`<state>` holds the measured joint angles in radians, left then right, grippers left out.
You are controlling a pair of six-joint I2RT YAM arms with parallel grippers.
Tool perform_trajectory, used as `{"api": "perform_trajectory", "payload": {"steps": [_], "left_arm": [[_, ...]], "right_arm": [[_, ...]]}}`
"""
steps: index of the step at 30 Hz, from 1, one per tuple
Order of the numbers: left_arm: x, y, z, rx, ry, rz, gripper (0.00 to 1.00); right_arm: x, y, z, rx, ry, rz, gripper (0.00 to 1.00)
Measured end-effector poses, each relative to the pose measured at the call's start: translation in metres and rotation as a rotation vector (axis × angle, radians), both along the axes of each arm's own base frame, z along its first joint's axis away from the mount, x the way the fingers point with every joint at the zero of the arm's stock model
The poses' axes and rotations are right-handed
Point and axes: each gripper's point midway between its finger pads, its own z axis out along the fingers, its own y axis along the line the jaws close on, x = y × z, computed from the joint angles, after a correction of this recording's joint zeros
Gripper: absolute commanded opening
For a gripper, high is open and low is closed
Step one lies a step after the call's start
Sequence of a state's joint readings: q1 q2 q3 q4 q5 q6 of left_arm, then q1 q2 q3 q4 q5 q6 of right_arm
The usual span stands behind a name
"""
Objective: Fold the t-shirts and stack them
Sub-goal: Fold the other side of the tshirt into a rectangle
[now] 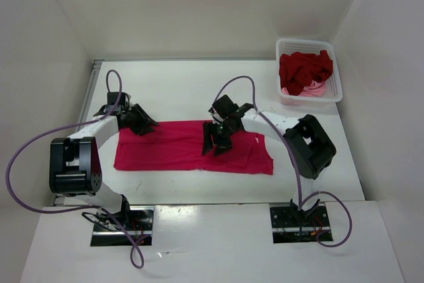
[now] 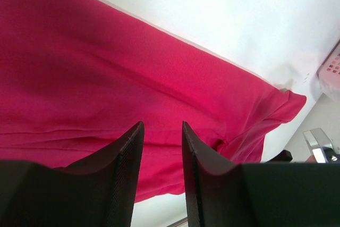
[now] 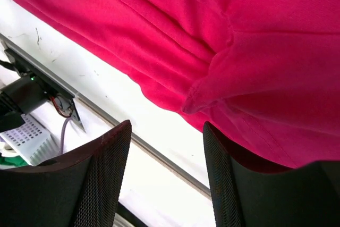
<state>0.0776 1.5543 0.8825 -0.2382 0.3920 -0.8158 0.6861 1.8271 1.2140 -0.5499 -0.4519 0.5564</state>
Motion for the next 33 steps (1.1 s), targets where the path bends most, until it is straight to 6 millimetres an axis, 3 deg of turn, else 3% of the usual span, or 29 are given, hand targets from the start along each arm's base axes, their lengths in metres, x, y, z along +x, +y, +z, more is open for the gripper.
{"api": "perform_trajectory", "payload": {"steps": [2, 3, 4, 5, 7, 9, 10, 13, 16, 19, 22, 23, 25, 26, 27, 33], "left_arm": [[0.000, -0.001, 0.000, 0.000, -0.001, -0.004, 0.42], [-0.001, -0.003, 0.000, 0.001, 0.000, -0.008, 0.42], [-0.001, -0.004, 0.000, 0.001, 0.000, -0.013, 0.42], [-0.001, -0.006, 0.000, 0.001, -0.001, -0.019, 0.42], [-0.003, -0.012, -0.001, 0.002, 0.003, -0.036, 0.42], [-0.002, -0.018, -0.005, 0.001, 0.013, -0.052, 0.42], [-0.002, -0.022, -0.009, 0.001, 0.022, -0.063, 0.42], [0.002, -0.030, -0.020, 0.001, 0.049, -0.087, 0.42], [0.006, -0.034, -0.031, 0.001, 0.071, -0.099, 0.42], [0.006, -0.034, -0.042, 0.001, 0.097, -0.099, 0.42], [0.007, -0.033, -0.046, -0.003, 0.103, -0.093, 0.42], [0.008, -0.032, -0.046, -0.003, 0.098, -0.090, 0.42], [0.010, -0.030, -0.046, -0.006, 0.095, -0.084, 0.42], [0.012, -0.029, -0.047, -0.012, 0.095, -0.080, 0.42], [0.013, -0.027, -0.047, -0.019, 0.096, -0.074, 0.42], [0.020, -0.015, -0.046, -0.039, 0.090, -0.024, 0.42]], "right_arm": [[0.004, -0.004, 0.003, 0.000, -0.009, -0.009, 0.50], [0.009, -0.008, 0.005, 0.001, -0.021, -0.020, 0.39], [0.016, -0.013, 0.008, 0.003, -0.035, -0.037, 0.19], [0.025, -0.021, 0.012, 0.008, -0.050, -0.068, 0.10], [0.048, -0.045, 0.019, 0.006, -0.093, -0.151, 0.02], [0.076, -0.083, 0.022, -0.015, -0.136, -0.277, 0.03], [0.092, -0.106, 0.022, -0.030, -0.163, -0.351, 0.20], [0.122, -0.166, 0.011, -0.083, -0.189, -0.546, 0.50], [0.131, -0.201, 0.000, -0.123, -0.187, -0.650, 0.54], [0.139, -0.209, -0.007, -0.143, -0.200, -0.675, 0.54], [0.140, -0.210, -0.020, -0.160, -0.182, -0.675, 0.41], [0.140, -0.210, -0.023, -0.164, -0.175, -0.675, 0.31], [0.140, -0.210, -0.028, -0.170, -0.167, -0.675, 0.23], [0.141, -0.209, -0.030, -0.170, -0.166, -0.676, 0.09], [0.142, -0.209, -0.030, -0.168, -0.170, -0.675, 0.03], [0.146, -0.213, -0.030, -0.183, -0.180, -0.704, 0.00]]}}
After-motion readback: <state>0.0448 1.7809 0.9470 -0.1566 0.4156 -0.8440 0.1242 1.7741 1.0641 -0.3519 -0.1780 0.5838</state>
